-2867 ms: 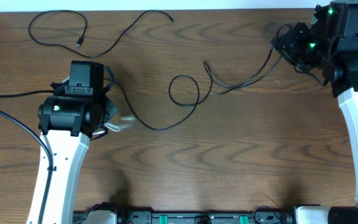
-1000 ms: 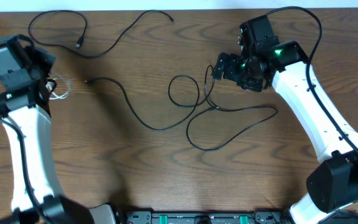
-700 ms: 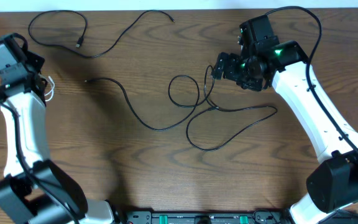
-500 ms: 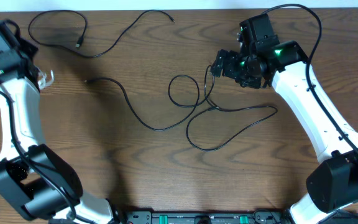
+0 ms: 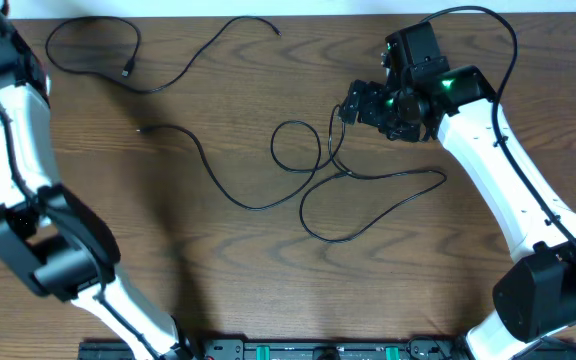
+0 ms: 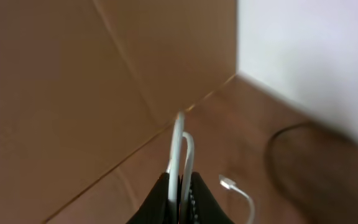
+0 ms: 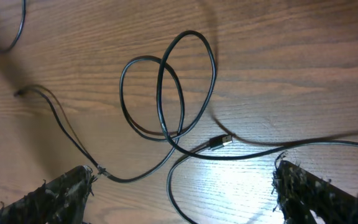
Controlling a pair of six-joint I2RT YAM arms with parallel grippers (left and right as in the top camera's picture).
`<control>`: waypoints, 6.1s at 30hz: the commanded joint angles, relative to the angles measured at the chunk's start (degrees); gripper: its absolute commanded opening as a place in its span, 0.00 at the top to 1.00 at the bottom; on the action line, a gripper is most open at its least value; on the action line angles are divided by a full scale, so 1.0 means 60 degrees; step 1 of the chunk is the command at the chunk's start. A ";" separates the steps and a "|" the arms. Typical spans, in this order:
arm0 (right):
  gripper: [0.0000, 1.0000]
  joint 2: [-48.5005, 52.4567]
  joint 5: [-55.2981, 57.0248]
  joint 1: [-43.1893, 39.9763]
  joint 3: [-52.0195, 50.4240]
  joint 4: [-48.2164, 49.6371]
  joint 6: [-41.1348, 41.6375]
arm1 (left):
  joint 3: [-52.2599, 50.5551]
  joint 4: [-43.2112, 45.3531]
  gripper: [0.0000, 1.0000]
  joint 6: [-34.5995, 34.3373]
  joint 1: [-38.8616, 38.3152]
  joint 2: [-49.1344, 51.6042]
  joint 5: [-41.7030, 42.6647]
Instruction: Untangle cables
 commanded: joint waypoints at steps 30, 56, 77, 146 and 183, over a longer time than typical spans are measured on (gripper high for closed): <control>0.08 0.0047 0.0299 0.0543 0.0018 -0.0058 -0.0255 | 0.0058 0.0331 0.28 0.1749 0.1286 0.3446 -0.1464; 0.03 0.0047 0.0291 0.0863 0.0018 -0.1202 -0.1224 | 0.0029 -0.2036 0.10 -0.1548 0.1417 0.0601 0.1840; 0.04 0.0047 0.0295 0.0863 0.0018 -0.0623 -0.1129 | -0.0007 -0.0528 0.40 -0.1548 0.1825 0.2765 0.1891; 0.01 -0.0066 0.0969 -0.3038 0.0022 -0.3060 -0.1643 | -0.2776 -0.6156 0.17 -0.4029 -0.8856 -0.0739 0.9479; 0.01 -0.0066 0.0710 -0.2962 0.0022 -0.3330 -0.1650 | -0.2539 -0.2914 0.92 -0.7985 -1.0167 -0.0954 0.9001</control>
